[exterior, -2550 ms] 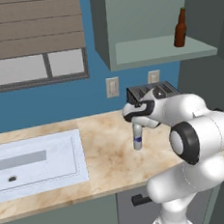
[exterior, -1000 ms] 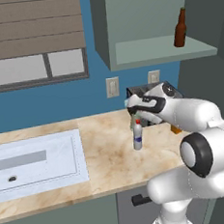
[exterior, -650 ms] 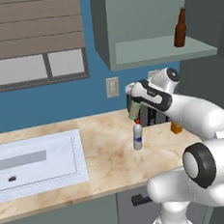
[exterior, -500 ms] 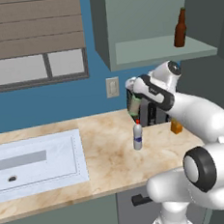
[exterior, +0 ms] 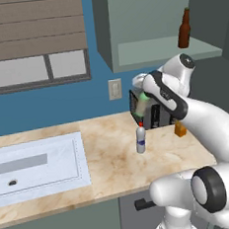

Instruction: Sort all alcoholic drinks to one cabinet, and non-alcoholic drinks to the other.

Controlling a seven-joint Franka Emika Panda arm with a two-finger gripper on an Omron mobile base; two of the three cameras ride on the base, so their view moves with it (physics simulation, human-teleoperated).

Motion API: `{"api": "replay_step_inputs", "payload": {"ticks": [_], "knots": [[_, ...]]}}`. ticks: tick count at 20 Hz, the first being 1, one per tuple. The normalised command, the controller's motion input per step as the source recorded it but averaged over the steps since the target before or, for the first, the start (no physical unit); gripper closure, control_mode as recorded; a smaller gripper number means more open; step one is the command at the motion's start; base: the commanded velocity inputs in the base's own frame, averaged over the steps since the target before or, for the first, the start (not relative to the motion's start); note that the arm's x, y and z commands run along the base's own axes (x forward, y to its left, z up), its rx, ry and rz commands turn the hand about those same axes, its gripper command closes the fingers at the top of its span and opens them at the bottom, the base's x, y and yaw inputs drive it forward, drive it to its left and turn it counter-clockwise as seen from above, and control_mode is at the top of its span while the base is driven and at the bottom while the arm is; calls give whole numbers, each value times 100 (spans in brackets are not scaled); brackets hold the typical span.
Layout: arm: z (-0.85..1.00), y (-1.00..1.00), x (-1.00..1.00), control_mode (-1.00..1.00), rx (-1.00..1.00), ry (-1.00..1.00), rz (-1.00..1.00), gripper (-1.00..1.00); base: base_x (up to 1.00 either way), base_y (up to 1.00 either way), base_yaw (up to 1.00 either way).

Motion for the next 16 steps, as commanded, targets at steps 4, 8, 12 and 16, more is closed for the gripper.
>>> {"api": "replay_step_inputs", "payload": {"ticks": [4, 8, 12, 16], "knots": [[0, -11, -59, -100, 0, -4, 0, 100, 0, 0, 0], [9, -11, -80, -100, 0, -10, 0, 100, 0, 0, 0], [46, -5, -80, -100, 0, -17, 0, 100, 0, 0, 0], [66, -1, -69, -100, 0, -17, 0, 100, 0, 0, 0]]}}
